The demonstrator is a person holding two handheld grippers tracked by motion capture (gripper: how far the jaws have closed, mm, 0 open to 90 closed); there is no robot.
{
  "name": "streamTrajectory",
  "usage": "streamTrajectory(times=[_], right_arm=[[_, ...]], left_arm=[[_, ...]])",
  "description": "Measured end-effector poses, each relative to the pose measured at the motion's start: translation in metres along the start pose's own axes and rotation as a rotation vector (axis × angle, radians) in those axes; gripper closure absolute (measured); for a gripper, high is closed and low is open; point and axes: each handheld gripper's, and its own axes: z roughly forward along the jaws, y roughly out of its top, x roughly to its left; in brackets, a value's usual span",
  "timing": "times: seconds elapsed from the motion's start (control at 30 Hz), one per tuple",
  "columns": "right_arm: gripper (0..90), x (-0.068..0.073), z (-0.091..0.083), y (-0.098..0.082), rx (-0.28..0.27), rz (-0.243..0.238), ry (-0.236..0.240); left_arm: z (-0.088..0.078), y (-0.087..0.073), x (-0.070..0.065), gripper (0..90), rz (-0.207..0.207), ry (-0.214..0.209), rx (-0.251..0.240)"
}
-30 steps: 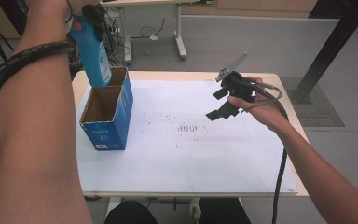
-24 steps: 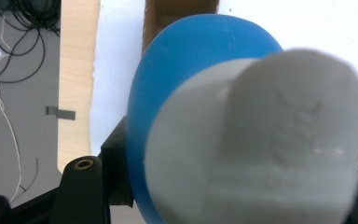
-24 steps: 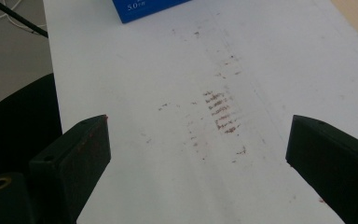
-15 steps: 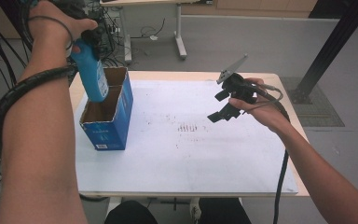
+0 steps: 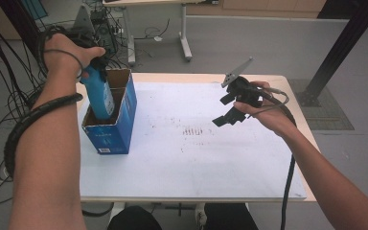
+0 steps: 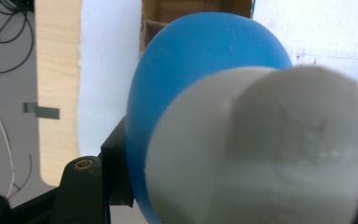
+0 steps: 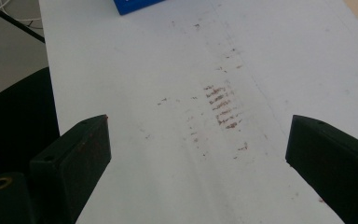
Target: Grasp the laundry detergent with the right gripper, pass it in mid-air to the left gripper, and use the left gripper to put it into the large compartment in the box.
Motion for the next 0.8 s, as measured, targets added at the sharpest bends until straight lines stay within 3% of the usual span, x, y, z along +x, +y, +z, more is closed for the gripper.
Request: streamTrajectory(times=[0.33, 0.8], right_arm=[[6.5, -0.001, 0.004, -0.001, 0.012, 0.007, -0.002], [6.5, -0.003, 0.01, -0.006, 0.024, 0.022, -0.004]], left_arm=[[0.044, 0.0, 0.003, 38.1, 0.01, -0.002, 0.016], [0.083, -0.002, 0.003, 38.1, 0.021, 0.011, 0.008]])
